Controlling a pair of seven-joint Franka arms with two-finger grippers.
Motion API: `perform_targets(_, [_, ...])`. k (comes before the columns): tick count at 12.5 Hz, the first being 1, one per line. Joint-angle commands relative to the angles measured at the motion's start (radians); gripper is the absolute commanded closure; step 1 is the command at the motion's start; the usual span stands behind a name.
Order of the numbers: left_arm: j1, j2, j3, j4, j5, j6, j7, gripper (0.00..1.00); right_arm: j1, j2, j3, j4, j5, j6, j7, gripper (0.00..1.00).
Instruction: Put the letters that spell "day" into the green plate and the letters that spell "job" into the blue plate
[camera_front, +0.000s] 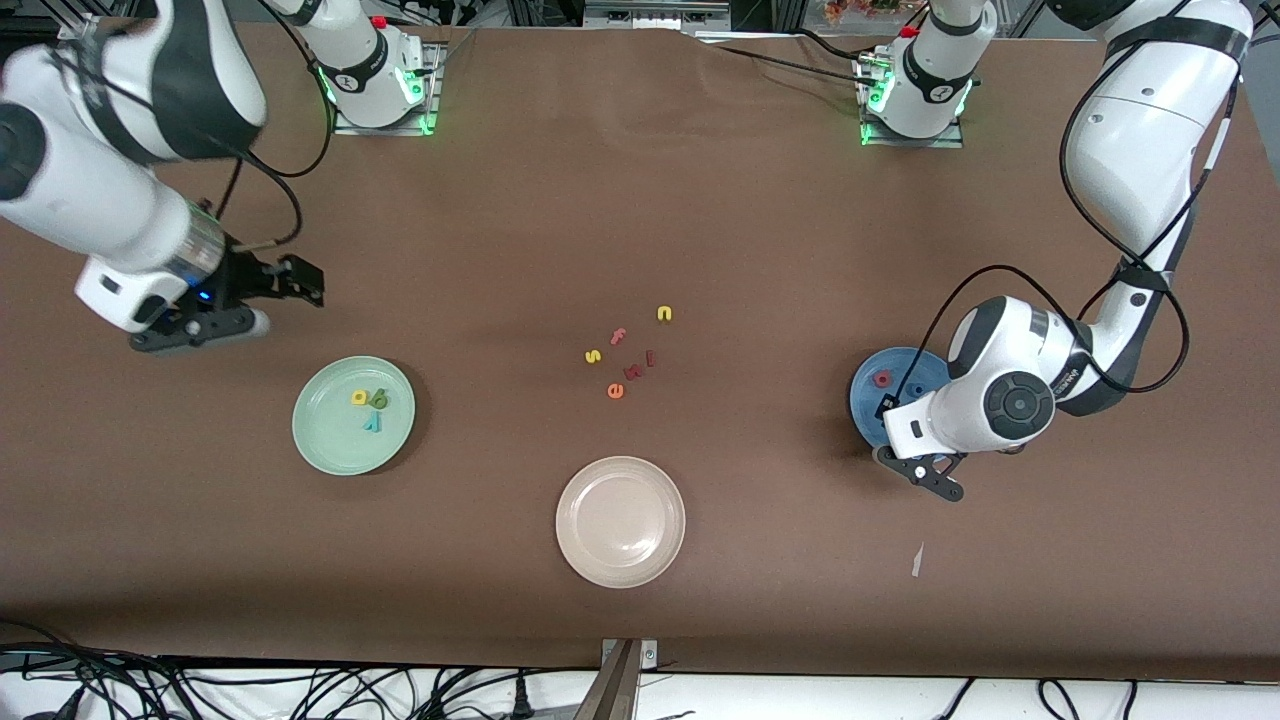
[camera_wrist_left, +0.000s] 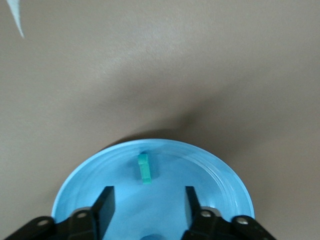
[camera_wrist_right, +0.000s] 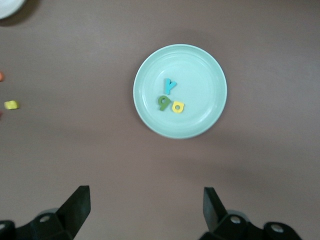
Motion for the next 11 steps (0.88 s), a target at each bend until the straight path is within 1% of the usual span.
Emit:
perform_targets(1, [-0.003, -0.105, -0.018, 0.014, 0.002, -0.094, 0.008, 0.00, -0.012, -0.029, 0.007, 0.097, 0.000, -0.153, 0.024, 0.00])
perform_targets(2, [0.002, -0.154, -0.038, 0.023, 0.001, -0.143, 0.008, 0.00, -0.015, -0.029, 0.007, 0.140, -0.002, -0.208, 0.024, 0.00])
perform_targets(4, [0.002, -0.252, -0.047, 0.035, -0.010, -0.214, 0.005, 0.00, -0.046, -0.031, 0.009, 0.198, 0.001, -0.289, 0.024, 0.00])
perform_targets(5, [0.002, -0.299, -0.049, 0.037, -0.034, -0.245, 0.005, 0.00, -0.055, -0.039, 0.010, 0.210, 0.004, -0.305, 0.024, 0.00])
perform_targets(6, [0.002, -0.348, -0.050, 0.041, -0.086, -0.274, 0.002, 0.00, -0.063, -0.042, 0.012, 0.215, 0.003, -0.308, 0.023, 0.00])
perform_targets(7, [0.005, -0.384, -0.046, 0.072, -0.157, -0.327, 0.002, 0.00, -0.079, -0.043, 0.024, 0.223, 0.001, -0.322, 0.024, 0.00])
perform_targets(8, [0.005, -0.402, -0.044, 0.110, -0.180, -0.402, -0.001, 0.00, -0.108, -0.043, 0.064, 0.230, -0.008, -0.330, 0.024, 0.00])
perform_targets(9, [0.005, -0.415, -0.043, 0.157, -0.180, -0.465, -0.001, 0.00, -0.124, -0.043, 0.081, 0.230, -0.011, -0.330, 0.024, 0.00])
perform_targets(10, [0.005, -0.421, -0.041, 0.205, -0.186, -0.517, 0.001, 0.00, -0.124, -0.046, 0.079, 0.230, -0.012, -0.330, 0.024, 0.00])
perform_targets(11, [0.002, -0.438, -0.020, 0.225, -0.199, -0.530, 0.001, 0.00, -0.124, -0.046, 0.079, 0.230, -0.025, -0.331, 0.024, 0.00])
